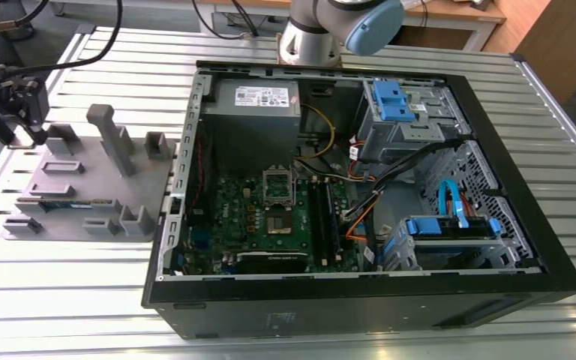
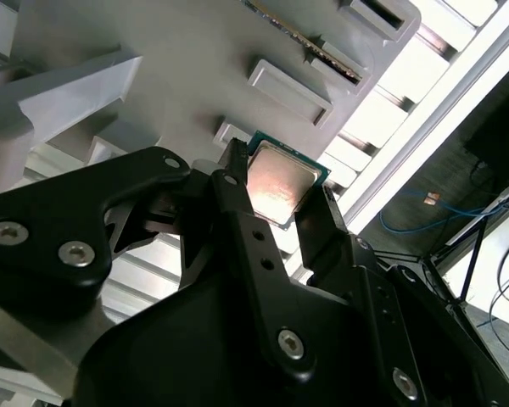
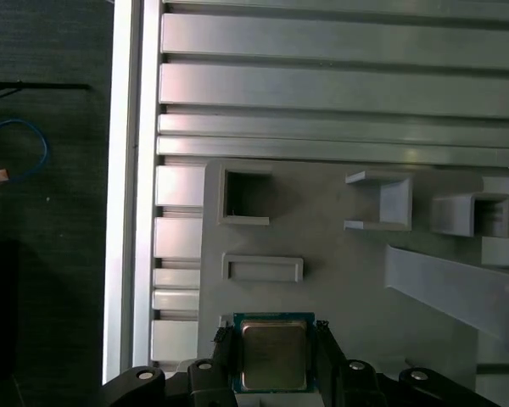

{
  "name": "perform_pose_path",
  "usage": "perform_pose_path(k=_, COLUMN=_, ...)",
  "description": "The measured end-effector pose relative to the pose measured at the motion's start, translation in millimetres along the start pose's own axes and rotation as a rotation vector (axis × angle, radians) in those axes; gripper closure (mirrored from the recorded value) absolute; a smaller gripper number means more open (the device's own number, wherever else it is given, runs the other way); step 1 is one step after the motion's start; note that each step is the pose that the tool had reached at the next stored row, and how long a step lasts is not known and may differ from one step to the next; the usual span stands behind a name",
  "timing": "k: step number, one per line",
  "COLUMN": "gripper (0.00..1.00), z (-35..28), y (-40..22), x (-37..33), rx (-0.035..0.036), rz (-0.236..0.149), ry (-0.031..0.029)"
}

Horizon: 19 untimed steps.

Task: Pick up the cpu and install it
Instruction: 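Pick up the cpu and move it towards the insertion slot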

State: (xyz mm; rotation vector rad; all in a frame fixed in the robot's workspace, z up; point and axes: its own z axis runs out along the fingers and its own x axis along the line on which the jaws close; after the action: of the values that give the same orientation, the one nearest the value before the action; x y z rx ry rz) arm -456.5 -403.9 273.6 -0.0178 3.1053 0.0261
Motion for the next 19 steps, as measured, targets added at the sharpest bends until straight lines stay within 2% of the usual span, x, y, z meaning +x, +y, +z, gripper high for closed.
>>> perform_pose_path(k=19, gripper=0.53, z=-18.1, y=0.3, x=-0.6, rx=0.0, rz=0.0, ry=0.0)
